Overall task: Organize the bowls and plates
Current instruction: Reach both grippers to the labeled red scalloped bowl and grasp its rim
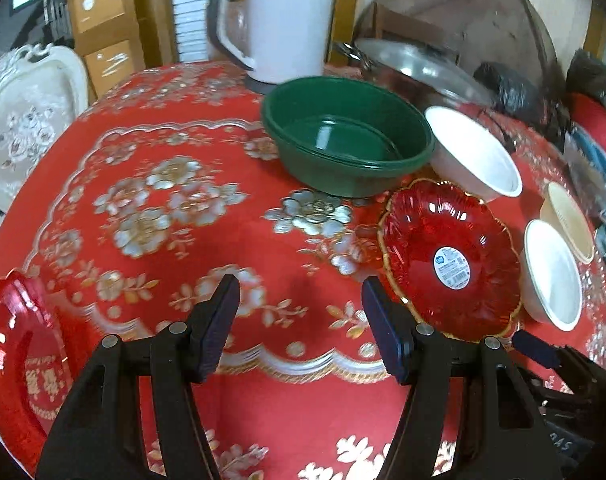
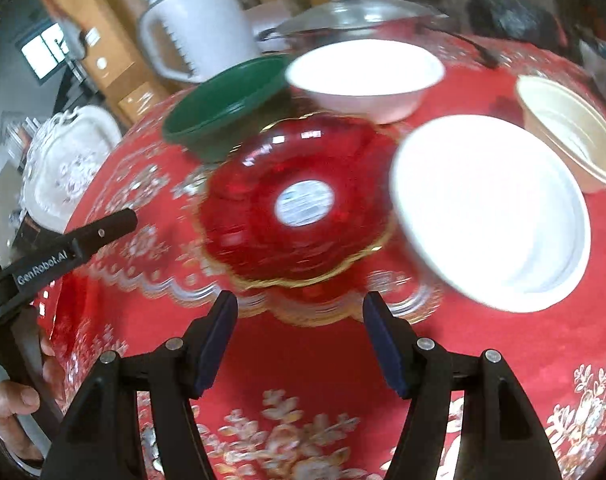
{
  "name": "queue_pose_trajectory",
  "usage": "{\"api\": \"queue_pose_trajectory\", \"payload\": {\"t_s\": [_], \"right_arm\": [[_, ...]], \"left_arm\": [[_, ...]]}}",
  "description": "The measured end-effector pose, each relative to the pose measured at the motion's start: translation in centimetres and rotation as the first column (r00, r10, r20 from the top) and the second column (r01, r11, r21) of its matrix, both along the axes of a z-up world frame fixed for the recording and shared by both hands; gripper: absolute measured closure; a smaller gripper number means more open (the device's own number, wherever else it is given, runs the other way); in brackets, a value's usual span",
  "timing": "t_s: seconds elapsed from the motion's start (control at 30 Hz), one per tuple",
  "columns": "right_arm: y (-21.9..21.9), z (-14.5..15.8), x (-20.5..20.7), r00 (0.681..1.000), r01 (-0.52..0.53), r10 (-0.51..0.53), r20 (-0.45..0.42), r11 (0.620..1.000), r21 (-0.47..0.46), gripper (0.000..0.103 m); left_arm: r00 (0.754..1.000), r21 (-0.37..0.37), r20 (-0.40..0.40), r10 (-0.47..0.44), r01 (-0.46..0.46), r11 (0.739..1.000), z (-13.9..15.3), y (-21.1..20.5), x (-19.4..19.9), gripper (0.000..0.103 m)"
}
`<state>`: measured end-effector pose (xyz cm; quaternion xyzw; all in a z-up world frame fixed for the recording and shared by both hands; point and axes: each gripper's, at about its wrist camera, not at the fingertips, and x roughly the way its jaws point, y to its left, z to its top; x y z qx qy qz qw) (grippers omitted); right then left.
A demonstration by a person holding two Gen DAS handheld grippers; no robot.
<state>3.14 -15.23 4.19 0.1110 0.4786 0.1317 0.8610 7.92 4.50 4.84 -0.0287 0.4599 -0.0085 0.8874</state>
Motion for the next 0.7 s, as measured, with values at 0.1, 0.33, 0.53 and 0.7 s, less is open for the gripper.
{"api": "queue_pose_trajectory", "payload": {"t_s": [0.1, 0.33, 0.53, 0.7], "right_arm": [[-1.2, -0.5, 0.7, 1.000, 0.020, -0.020, -0.004, 1.000, 0.007, 0.037], [-3.0, -1.0, 3.6, 0.998, 0.065, -0.065, -0.020, 0.997, 0.040, 0.036], [-3.4, -0.8, 5.6, 0.998, 0.055, -0.054, -0.027, 0.998, 0.038, 0.036], [-3.2, -0.5, 6.0, 0.999, 0.030, -0.030, -0.016, 0.999, 0.027, 0.036]], "left_arm": [[0.999, 0.005, -0.030, -0.010, 0.011, 1.000, -0.9, -1.0, 1.2, 0.039], [0.998, 0.017, -0.067, 0.003, -0.002, 1.000, -2.2, -2.0, 3.3, 0.039], [0.997, 0.017, -0.073, 0.003, -0.002, 1.000, -2.3, -2.8, 4.3, 0.039], [0.998, -0.005, -0.059, 0.005, -0.005, 1.000, -1.5, -2.6, 4.6, 0.039]]}}
